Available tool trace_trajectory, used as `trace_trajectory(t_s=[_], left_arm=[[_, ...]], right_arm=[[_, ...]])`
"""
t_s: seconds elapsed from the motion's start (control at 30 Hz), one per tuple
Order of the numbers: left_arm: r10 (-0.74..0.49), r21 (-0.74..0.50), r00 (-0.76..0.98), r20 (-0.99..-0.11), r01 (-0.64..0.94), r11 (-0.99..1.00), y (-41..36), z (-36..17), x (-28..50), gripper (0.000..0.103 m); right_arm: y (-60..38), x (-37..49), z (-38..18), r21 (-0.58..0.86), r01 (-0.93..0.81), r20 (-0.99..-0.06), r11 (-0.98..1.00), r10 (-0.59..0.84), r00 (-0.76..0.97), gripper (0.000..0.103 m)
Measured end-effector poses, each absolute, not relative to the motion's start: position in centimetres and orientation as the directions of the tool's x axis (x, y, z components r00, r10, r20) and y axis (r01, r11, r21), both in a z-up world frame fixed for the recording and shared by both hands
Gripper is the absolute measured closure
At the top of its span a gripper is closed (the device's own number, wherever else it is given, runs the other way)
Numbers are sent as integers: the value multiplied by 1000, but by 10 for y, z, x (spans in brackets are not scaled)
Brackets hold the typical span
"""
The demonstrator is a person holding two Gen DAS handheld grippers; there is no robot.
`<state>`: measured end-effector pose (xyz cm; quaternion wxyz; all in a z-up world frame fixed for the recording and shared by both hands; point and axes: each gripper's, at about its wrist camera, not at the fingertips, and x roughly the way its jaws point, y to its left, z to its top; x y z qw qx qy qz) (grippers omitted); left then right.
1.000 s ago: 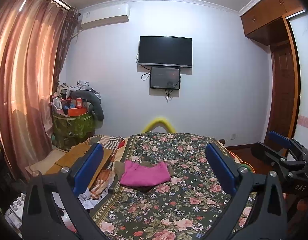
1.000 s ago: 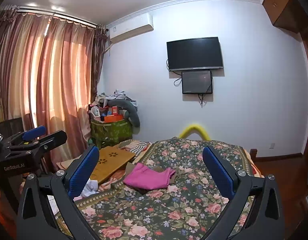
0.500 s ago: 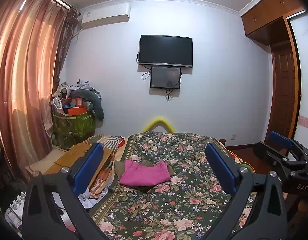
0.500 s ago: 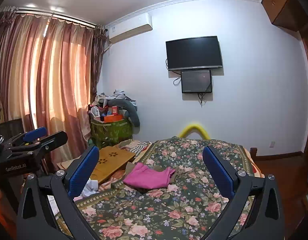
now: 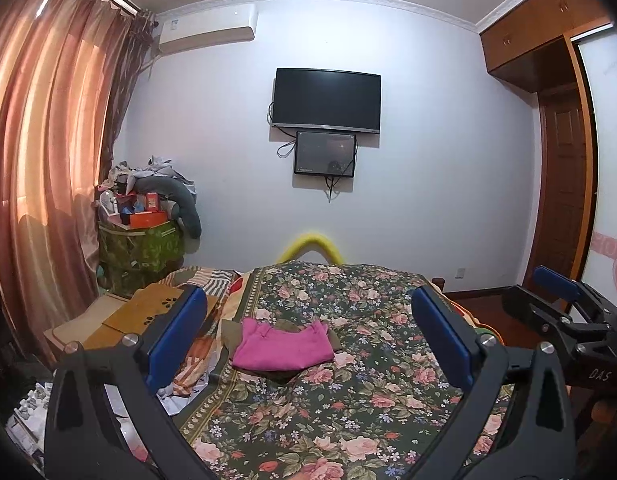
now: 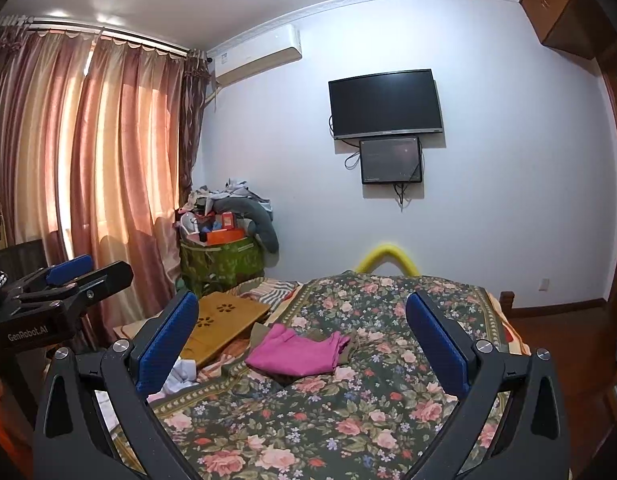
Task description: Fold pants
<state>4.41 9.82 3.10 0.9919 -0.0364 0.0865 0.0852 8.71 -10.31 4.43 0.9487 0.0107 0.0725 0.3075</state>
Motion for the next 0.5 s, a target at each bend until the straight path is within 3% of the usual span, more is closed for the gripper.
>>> trace_trajectory(t_s=[0.5], left_arm=[[152, -39, 968, -199, -163, 986, 96, 24, 51, 0]], right_arm=[[-101, 87, 43, 66, -580, -136, 812, 583, 801, 0]])
